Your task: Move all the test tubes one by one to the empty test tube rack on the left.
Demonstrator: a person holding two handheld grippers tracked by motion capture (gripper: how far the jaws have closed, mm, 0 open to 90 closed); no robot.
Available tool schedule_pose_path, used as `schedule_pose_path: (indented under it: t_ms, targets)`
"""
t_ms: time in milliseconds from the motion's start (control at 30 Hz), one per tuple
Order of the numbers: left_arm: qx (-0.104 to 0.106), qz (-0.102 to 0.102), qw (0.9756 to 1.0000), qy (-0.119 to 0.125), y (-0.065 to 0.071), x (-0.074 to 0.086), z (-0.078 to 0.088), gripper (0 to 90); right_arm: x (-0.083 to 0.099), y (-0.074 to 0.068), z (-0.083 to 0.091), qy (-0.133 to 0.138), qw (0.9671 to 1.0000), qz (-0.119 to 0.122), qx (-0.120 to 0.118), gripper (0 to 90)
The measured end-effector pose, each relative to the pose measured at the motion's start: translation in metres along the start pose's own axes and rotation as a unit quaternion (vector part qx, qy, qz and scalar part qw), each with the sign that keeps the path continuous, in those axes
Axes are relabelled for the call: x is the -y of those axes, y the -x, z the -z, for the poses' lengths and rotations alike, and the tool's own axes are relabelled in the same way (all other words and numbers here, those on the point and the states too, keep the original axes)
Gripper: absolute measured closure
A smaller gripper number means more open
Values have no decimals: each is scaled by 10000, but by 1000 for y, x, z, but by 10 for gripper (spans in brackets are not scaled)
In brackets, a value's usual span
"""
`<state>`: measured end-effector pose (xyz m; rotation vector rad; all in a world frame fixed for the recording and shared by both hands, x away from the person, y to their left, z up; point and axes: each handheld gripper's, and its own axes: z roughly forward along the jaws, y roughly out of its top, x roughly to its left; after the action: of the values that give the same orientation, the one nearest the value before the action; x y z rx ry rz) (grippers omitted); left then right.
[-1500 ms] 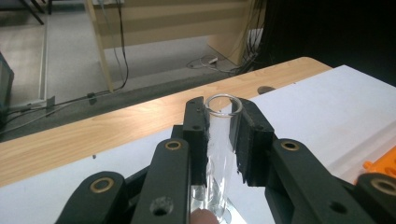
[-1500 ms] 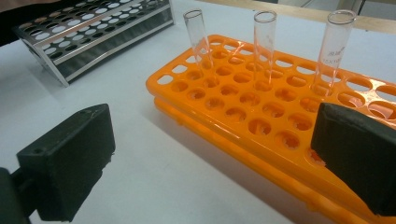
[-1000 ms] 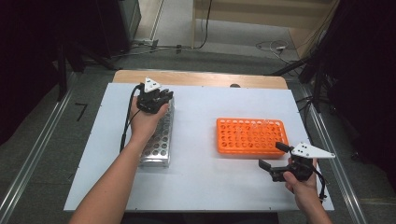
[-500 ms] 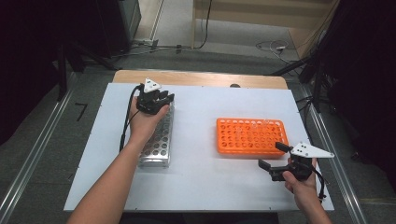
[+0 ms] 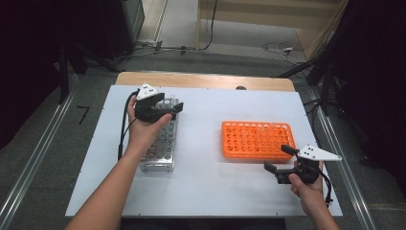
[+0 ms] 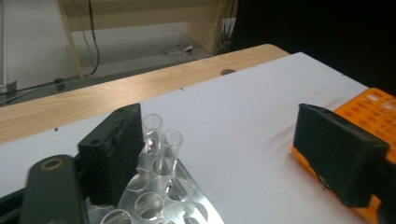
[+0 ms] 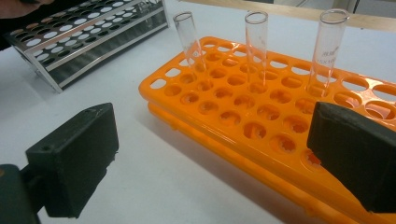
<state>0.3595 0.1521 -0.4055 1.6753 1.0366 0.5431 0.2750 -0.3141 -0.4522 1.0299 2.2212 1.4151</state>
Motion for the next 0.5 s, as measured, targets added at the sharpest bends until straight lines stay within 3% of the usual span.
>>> schedule_pose_path:
  t_ms: [233, 333, 500]
  targets:
    - [250, -88, 9996, 137, 15, 6, 22, 17, -5, 1, -4, -47, 9999, -11, 114, 16]
    - [367, -83, 9991, 217, 20, 8, 34, 5, -8, 1, -6, -50, 9998, 0, 167, 19]
    - [372, -120, 9987, 328, 26, 14, 49, 0, -17, 6, -10, -45, 9996, -39, 261, 21]
